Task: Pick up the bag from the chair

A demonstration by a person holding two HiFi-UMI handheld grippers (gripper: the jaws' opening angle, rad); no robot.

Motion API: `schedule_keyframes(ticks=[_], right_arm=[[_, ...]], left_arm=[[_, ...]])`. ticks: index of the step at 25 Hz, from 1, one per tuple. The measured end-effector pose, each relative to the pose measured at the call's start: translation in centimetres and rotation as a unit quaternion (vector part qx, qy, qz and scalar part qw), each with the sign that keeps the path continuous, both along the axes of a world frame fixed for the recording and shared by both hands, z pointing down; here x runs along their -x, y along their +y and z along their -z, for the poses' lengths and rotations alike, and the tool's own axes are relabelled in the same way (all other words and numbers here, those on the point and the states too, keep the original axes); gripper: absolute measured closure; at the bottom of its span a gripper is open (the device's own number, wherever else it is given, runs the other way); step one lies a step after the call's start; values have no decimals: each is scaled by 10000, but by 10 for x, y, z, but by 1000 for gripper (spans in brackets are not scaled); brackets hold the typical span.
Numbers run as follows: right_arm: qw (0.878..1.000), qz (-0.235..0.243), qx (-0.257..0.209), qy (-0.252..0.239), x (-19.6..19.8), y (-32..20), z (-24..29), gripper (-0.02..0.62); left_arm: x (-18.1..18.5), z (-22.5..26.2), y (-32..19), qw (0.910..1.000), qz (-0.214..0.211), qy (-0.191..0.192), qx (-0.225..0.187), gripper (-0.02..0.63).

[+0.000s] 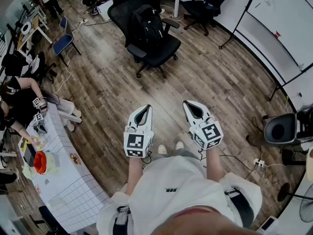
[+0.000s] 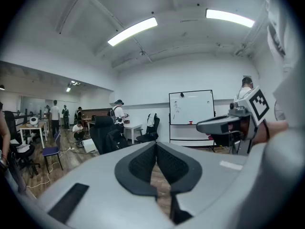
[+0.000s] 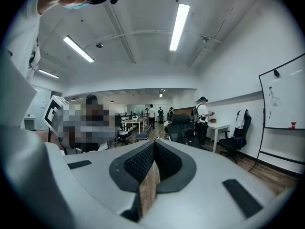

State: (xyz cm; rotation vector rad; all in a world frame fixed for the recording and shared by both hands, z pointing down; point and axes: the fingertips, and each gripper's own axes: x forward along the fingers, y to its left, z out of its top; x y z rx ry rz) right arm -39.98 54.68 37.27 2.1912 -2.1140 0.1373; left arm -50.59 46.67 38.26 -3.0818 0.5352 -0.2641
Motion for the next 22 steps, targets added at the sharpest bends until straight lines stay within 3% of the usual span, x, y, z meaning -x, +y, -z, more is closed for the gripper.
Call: schedule_keyframes(ticks=[13,22], right_arm=[[9997,-168,143,85,0,-43,-17,600],[9995,-131,248,117,-35,-89,-25,600]], left_arm=[[-15,-12,-42,9998,-202,11,9,595],[-54,-16,-89,9996,-255,-82,-45,595]])
